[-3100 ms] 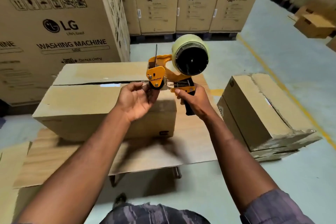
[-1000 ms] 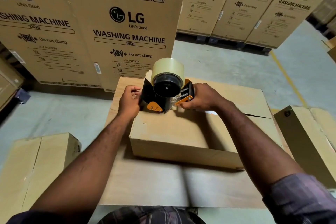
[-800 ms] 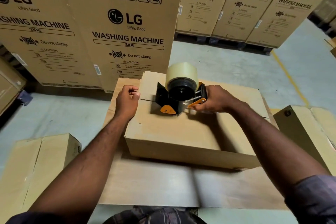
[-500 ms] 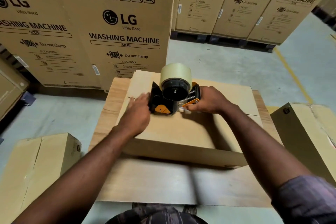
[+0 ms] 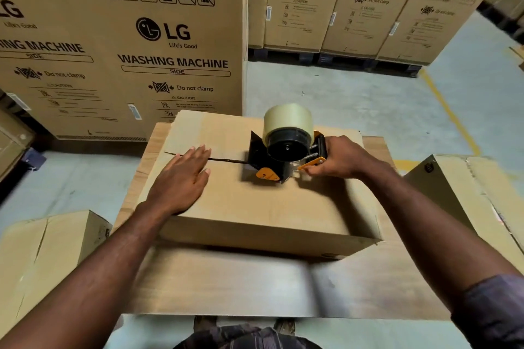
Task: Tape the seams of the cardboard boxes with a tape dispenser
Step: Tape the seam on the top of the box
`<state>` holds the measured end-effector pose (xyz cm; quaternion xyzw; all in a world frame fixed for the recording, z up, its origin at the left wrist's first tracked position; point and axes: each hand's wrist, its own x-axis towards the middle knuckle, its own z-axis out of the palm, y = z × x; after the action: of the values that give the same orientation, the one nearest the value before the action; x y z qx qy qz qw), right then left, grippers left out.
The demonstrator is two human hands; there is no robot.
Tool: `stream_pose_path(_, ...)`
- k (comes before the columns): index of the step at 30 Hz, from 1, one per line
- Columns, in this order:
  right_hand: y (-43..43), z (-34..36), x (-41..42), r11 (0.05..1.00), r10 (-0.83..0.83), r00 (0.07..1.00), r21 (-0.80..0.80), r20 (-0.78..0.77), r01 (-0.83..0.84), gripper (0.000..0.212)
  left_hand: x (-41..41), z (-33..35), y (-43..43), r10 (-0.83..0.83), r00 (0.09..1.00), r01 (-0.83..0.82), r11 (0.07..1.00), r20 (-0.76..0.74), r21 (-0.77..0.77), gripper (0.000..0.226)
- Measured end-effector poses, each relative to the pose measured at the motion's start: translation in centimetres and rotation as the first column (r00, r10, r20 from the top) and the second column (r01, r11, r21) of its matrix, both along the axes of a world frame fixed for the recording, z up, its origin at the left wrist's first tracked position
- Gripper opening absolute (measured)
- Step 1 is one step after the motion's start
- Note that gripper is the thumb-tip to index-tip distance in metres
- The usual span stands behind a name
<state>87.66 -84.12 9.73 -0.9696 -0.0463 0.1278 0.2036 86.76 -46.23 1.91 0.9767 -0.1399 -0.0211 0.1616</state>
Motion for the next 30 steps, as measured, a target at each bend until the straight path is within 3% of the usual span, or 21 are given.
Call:
stream_pose_path(3,-0.8,-0.6,-0.2,1.0,0.016,1.0,0.014,0.026,-0.016,0.052,-1.0,0.8,-3.8,0.103,0.994,-0.1,0.993,-0.047,0.058,0.058)
stream_pose_path(8,-1.1,-0.9,0.0,0.998,0.049,0.998,0.026,0.043,-0.05,0.051,-2.3,0.7,-10.4,-0.06,0.997,0.064,0.995,-0.054,0.078,0.063)
stream_pose_path(18,-7.6,-0.3,-1.9,1.0,0.02,0.999,0.013,0.032,-0.021,0.055,-2.1,0.3,-9.7,0.07,0.997,-0.069,0.997,-0.026,0.028,0.055)
stream_pose_path(22,-10.7,-1.2,-3.6,0.992,-0.025,1.0,0.121,0.015,0.022,0.056,-2.6,0.5,-12.6,0.183,0.983,-0.182,0.983,-0.023,0.035,0.052)
stream_pose_path(24,-10.7,-1.6,-3.6,0.987,-0.025,0.999,0.16,0.021,0.022,0.057,-3.2,0.7,-15.5,0.134,0.991,-0.133,0.991,-0.029,0.03,0.053)
stream_pose_path(28,-10.9,-1.9,-3.5,0.984,-0.013,1.0,0.18,0.016,0.01,0.063,-4.4,0.3,-20.2,-0.127,0.991,0.128,0.991,-0.043,0.027,0.058)
stream_pose_path(30,-11.2,-2.1,-3.7,0.984,-0.011,0.999,0.176,0.03,0.005,0.057,-4.4,0.1,-20.5,-0.126,0.991,0.127,0.991,-0.035,0.044,0.058)
